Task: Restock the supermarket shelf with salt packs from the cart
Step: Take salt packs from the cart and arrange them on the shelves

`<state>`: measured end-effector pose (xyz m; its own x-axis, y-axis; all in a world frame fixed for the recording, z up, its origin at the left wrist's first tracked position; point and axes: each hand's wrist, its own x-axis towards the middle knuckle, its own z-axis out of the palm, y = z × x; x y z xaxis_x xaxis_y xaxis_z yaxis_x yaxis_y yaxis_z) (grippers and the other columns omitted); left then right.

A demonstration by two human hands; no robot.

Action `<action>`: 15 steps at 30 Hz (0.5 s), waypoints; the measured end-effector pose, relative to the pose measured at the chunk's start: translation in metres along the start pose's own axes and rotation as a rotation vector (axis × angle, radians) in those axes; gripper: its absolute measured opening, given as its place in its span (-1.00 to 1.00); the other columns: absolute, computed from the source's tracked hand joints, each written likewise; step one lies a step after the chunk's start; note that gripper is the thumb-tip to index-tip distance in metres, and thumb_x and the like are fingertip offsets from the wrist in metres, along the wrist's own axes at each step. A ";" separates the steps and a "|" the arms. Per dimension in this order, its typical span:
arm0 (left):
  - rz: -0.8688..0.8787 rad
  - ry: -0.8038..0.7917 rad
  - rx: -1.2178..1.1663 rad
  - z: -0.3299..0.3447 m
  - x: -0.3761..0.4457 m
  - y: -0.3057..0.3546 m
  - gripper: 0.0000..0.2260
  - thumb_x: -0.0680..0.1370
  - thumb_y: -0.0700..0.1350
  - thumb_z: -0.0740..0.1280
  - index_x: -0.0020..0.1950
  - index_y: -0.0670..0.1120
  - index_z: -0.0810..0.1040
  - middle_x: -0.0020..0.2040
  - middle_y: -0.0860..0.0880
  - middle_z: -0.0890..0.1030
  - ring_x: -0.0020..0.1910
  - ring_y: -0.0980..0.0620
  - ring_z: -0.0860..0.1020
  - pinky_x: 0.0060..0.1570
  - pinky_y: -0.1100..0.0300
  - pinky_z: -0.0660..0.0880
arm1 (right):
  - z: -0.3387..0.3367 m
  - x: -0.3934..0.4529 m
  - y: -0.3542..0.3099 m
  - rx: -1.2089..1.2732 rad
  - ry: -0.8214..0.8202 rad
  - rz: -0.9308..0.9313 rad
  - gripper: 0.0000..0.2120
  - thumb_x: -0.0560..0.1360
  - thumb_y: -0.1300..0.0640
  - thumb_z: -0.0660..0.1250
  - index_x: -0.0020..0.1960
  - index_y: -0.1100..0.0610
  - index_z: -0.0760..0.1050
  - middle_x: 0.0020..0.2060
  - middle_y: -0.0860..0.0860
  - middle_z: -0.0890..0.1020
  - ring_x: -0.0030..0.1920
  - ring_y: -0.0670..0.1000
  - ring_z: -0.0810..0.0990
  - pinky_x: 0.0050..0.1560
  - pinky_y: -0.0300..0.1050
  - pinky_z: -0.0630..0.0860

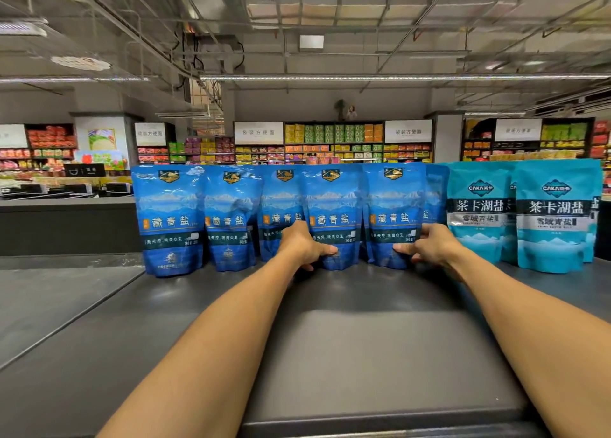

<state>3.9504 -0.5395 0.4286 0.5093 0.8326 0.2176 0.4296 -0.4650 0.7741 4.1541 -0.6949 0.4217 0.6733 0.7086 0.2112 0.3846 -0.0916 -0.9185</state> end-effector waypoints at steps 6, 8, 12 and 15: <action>0.036 0.012 -0.029 0.006 -0.003 -0.001 -0.64 0.36 0.01 0.60 -0.05 -0.01 0.46 -0.05 -0.03 0.60 -0.18 -0.03 0.61 -0.57 0.27 0.48 | 0.000 -0.006 0.002 -0.011 -0.014 -0.049 -0.71 0.34 0.21 0.59 0.03 0.18 0.62 -0.19 0.06 0.72 -0.40 -0.11 0.60 -0.42 -0.21 0.50; 0.054 0.010 -0.031 0.009 -0.004 0.001 -0.63 0.36 0.01 0.59 0.00 -0.03 0.49 -0.03 -0.04 0.62 -0.20 -0.02 0.62 -0.54 0.25 0.49 | 0.001 -0.004 0.004 -0.048 -0.012 -0.063 -0.65 0.26 0.17 0.65 -0.01 0.15 0.63 -0.15 0.07 0.73 -0.27 -0.01 0.63 -0.29 -0.12 0.54; 0.063 0.010 -0.007 0.013 -0.004 0.004 -0.57 0.36 0.02 0.59 0.10 -0.09 0.50 0.04 -0.08 0.62 -0.14 -0.06 0.61 -0.54 0.23 0.50 | 0.002 0.001 0.005 -0.077 0.024 -0.043 -0.55 0.18 0.17 0.69 0.01 0.18 0.63 -0.09 0.08 0.73 -0.06 0.10 0.70 0.12 0.08 0.61; 0.071 0.009 0.003 0.013 -0.003 0.005 -0.59 0.37 0.02 0.58 0.08 -0.06 0.50 0.06 -0.07 0.61 -0.11 -0.06 0.60 -0.47 0.17 0.55 | -0.004 0.001 0.007 -0.064 0.028 -0.030 -0.54 0.19 0.20 0.68 0.04 0.20 0.63 -0.08 0.09 0.73 -0.02 0.12 0.70 0.21 0.09 0.57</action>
<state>3.9608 -0.5478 0.4238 0.5318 0.8003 0.2771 0.3948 -0.5237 0.7549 4.1599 -0.6974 0.4163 0.6778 0.6920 0.2483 0.4436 -0.1156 -0.8887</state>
